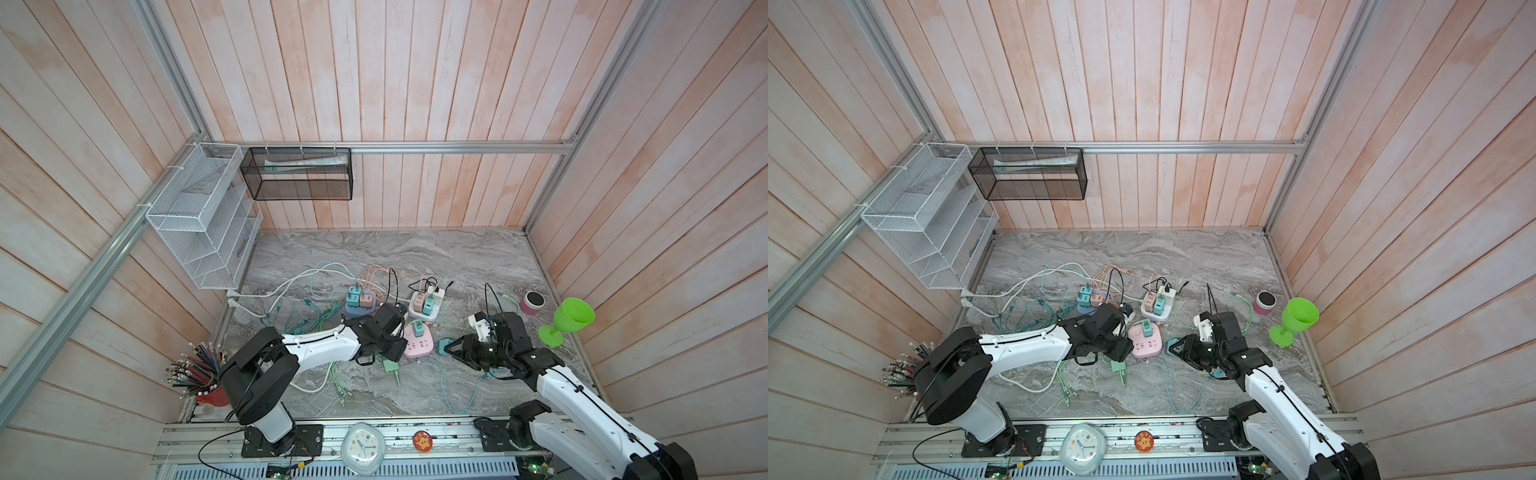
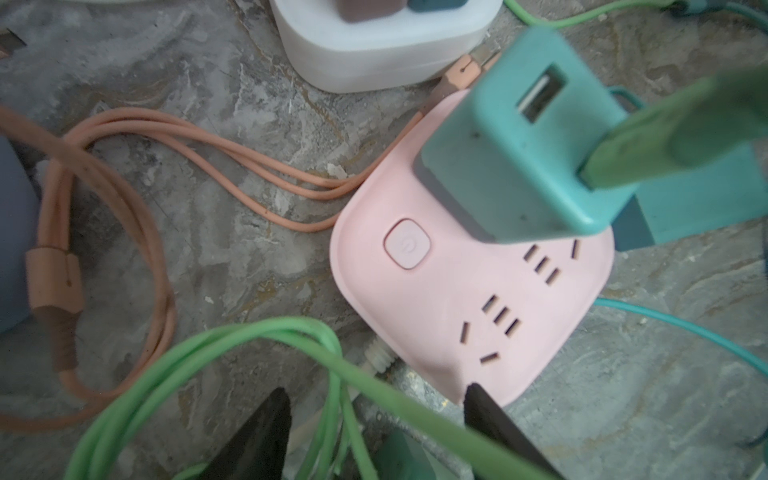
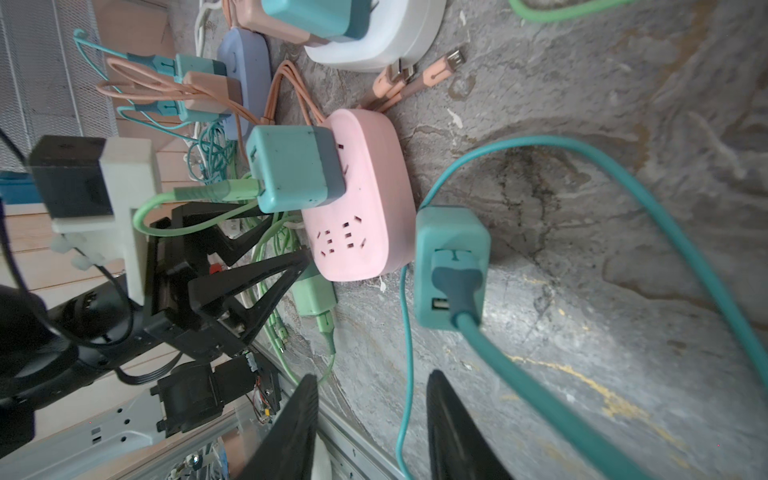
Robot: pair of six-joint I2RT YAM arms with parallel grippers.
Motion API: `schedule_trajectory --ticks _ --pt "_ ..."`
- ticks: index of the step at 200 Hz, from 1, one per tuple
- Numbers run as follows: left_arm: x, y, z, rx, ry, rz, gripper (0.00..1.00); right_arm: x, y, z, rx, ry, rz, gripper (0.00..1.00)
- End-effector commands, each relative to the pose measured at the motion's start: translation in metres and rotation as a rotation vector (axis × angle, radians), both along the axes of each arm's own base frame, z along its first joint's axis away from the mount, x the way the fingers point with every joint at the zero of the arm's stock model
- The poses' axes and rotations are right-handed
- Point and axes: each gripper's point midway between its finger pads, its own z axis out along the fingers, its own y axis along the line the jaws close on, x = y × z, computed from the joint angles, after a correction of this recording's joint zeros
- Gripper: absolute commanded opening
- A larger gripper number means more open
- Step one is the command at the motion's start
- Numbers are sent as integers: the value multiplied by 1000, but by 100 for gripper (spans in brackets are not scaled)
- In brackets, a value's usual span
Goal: Pull the plug off the socket
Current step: 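Lower the teal charger onto the table and open the right gripper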
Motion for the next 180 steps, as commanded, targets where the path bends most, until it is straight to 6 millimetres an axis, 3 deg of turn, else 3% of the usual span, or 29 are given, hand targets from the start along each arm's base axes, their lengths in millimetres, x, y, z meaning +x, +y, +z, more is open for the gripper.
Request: schedule_trajectory --ticks 1,26,84,117,150,180 --pt "3 -8 8 -35 -13 -4 69 5 -2 18 17 -20 -36 39" --pt "3 -10 8 -40 -7 -5 69 16 -4 27 19 -62 -81 34" --pt "5 -10 11 -38 -12 -2 69 49 -3 55 28 -160 -145 37" --pt "5 -11 11 -45 -9 -1 69 55 5 82 123 -208 -145 40" --pt "5 -14 13 -53 -10 -7 69 59 -7 89 86 -218 -183 41" --pt "6 -14 13 -50 -17 -4 69 67 -2 96 108 -242 -164 40"
